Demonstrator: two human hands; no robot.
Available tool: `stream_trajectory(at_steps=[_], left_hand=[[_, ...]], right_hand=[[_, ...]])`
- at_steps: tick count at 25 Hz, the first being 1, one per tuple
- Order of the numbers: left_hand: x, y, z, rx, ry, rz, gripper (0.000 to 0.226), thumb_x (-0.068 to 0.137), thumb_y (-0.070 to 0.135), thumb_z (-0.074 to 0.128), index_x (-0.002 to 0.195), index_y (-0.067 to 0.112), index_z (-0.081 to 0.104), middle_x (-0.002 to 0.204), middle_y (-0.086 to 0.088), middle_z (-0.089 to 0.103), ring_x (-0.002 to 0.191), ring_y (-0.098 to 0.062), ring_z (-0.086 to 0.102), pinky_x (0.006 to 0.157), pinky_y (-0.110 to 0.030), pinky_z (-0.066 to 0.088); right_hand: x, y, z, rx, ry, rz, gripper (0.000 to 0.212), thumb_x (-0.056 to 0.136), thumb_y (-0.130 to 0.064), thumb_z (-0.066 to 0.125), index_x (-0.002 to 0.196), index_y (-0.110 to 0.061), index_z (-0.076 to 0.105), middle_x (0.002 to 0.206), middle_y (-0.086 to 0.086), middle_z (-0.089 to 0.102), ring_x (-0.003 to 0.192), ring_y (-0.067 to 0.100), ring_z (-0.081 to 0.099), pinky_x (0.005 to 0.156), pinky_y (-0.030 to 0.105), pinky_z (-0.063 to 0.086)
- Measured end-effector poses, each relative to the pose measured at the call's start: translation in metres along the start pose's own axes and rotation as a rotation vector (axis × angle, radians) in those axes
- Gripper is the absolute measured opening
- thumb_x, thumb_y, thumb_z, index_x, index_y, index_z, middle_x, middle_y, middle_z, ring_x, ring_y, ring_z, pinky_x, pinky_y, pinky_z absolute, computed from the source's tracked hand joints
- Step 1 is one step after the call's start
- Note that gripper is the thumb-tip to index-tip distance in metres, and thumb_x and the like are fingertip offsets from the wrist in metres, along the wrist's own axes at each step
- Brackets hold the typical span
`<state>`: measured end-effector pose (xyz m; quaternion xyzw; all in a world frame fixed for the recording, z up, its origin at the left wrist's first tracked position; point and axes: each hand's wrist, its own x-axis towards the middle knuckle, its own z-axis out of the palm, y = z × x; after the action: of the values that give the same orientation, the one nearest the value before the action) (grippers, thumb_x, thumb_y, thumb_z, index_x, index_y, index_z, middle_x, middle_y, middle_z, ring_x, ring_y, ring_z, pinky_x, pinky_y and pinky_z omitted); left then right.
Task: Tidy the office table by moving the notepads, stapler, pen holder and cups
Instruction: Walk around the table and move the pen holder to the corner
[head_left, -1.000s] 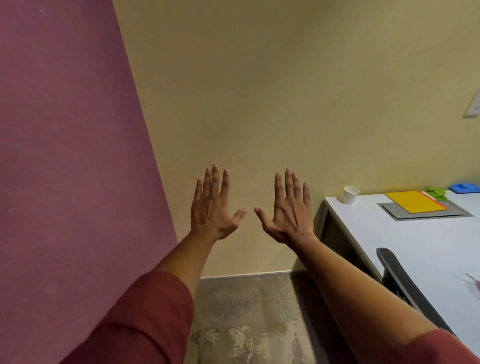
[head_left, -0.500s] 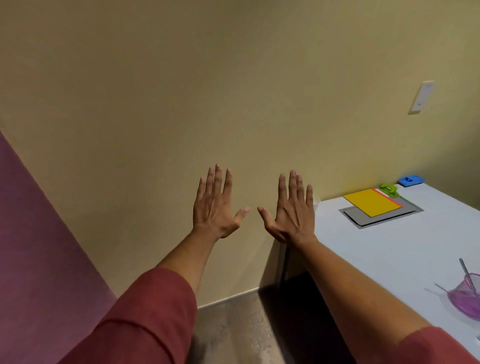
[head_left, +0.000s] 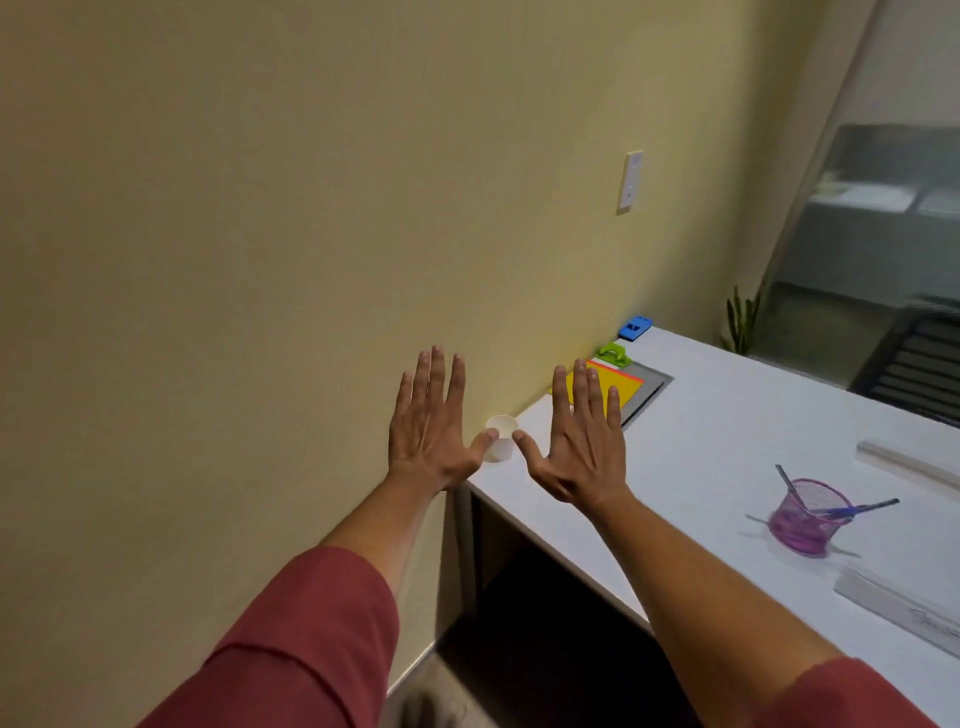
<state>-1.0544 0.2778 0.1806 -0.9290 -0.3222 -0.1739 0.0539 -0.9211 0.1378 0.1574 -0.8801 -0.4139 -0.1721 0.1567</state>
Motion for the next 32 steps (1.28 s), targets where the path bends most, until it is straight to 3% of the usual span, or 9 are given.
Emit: stream_trajectory(at_steps=[6,13,22,27,32], left_hand=[[0.073,0.024,0.041,-0.085,-0.019,0.269,0.102,0.086,0.073,0.029,0.152,0.016,-0.023,0.162,-0.013,-0.023,0.150,-0.027,-0.020,0.123,-0.046,-0.007],[0.107,0.105,0.088,-0.223,-0.087,0.532,0.101,0.087,0.073,0.030,0.151,0.015,-0.023,0.162,-0.013,-0.023,0.150,-0.029,-0.020,0.123,-0.048,-0.006],[0.137,0.232,0.139,-0.281,-0.203,0.736,0.101,0.087,0.073,0.030,0.152,0.018,-0.024,0.160,-0.011,-0.028,0.148,-0.027,-0.026,0.122,-0.045,-0.011],[0.145,0.279,0.162,-0.291,-0.282,0.855,0.100,0.087,0.072,0.029,0.152,0.018,-0.024,0.159,-0.012,-0.029,0.148,-0.027,-0.025,0.122,-0.046,-0.010],[0.159,0.322,0.182,-0.332,-0.369,0.959,0.100,0.087,0.068,0.035,0.154,0.017,-0.019,0.161,-0.012,-0.024,0.150,-0.026,-0.020,0.123,-0.042,-0.009]], right_hand=[[0.017,0.033,0.020,-0.098,0.000,0.255,0.096,0.086,-0.073,0.020,0.155,-0.014,-0.010,0.164,0.012,-0.014,0.151,0.026,-0.014,0.122,0.049,-0.006],[-0.002,0.100,0.028,-0.212,-0.009,0.511,0.095,0.086,-0.072,0.023,0.156,-0.014,-0.003,0.164,0.014,-0.008,0.152,0.030,-0.007,0.122,0.051,-0.003],[-0.025,0.209,0.042,-0.236,-0.050,0.756,0.095,0.085,-0.069,0.028,0.156,-0.013,-0.001,0.164,0.016,-0.003,0.152,0.031,-0.003,0.122,0.050,-0.001],[-0.040,0.241,0.049,-0.230,-0.066,0.855,0.095,0.087,-0.066,0.035,0.156,-0.010,0.002,0.164,0.016,-0.001,0.152,0.029,-0.003,0.123,0.049,-0.001],[-0.043,0.267,0.057,-0.226,-0.068,1.011,0.092,0.086,-0.065,0.032,0.156,-0.008,0.011,0.163,0.017,0.012,0.152,0.030,0.009,0.123,0.045,0.001]])
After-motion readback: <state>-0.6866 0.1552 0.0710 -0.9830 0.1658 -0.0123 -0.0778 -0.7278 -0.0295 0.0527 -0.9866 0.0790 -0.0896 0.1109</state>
